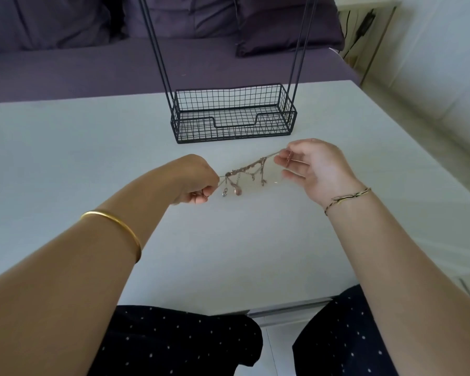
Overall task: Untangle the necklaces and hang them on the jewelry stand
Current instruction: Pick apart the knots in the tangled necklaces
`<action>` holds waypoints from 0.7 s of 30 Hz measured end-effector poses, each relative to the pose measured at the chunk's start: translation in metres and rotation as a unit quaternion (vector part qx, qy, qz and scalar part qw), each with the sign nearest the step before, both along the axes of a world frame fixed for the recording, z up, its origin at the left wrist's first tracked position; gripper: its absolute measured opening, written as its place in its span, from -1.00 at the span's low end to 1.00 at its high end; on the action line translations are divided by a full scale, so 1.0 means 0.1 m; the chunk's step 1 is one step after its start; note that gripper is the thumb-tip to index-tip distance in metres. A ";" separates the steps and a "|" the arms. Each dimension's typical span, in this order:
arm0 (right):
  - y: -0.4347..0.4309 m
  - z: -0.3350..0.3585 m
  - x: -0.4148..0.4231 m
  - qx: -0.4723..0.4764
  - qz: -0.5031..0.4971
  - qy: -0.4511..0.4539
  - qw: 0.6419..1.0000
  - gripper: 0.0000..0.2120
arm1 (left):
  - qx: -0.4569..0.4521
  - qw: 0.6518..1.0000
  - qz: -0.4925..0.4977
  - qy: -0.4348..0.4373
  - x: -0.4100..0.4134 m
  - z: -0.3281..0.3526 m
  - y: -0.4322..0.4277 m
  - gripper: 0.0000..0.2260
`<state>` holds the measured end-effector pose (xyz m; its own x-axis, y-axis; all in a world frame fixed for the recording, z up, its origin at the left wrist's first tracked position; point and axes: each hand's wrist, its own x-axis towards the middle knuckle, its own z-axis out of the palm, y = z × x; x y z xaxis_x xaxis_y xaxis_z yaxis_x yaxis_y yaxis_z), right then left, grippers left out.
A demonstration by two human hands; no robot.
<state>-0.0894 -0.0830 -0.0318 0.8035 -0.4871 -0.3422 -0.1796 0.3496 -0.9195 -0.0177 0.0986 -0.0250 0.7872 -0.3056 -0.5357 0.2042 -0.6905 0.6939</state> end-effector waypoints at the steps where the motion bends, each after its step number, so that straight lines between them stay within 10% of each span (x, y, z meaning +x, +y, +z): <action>1: 0.02 0.00 -0.01 0.041 -0.006 -0.011 0.999 -0.83 | -0.012 1.000 0.011 0.010 -0.01 0.01 -0.01 -0.90; 5: 0.10 0.01 -0.03 0.183 -0.018 -0.049 0.982 -0.82 | -0.079 0.993 0.069 0.050 -0.02 0.04 -0.06 -0.85; 13: 0.07 -0.05 0.00 -0.116 0.029 0.079 0.990 -0.87 | -0.178 0.976 0.120 0.027 -0.04 0.08 -0.09 -0.69; 21: 0.11 -0.03 -0.01 -0.181 0.035 -0.005 0.983 -0.83 | -0.139 0.984 0.111 -0.011 -0.07 0.09 -0.15 -0.80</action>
<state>-0.0904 -0.0719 -0.0346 0.8414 -0.5196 -0.1487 -0.1827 -0.0144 -0.9831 -0.0246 0.0840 -0.0159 0.8609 -0.2580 -0.4385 0.3117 -0.4136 0.8554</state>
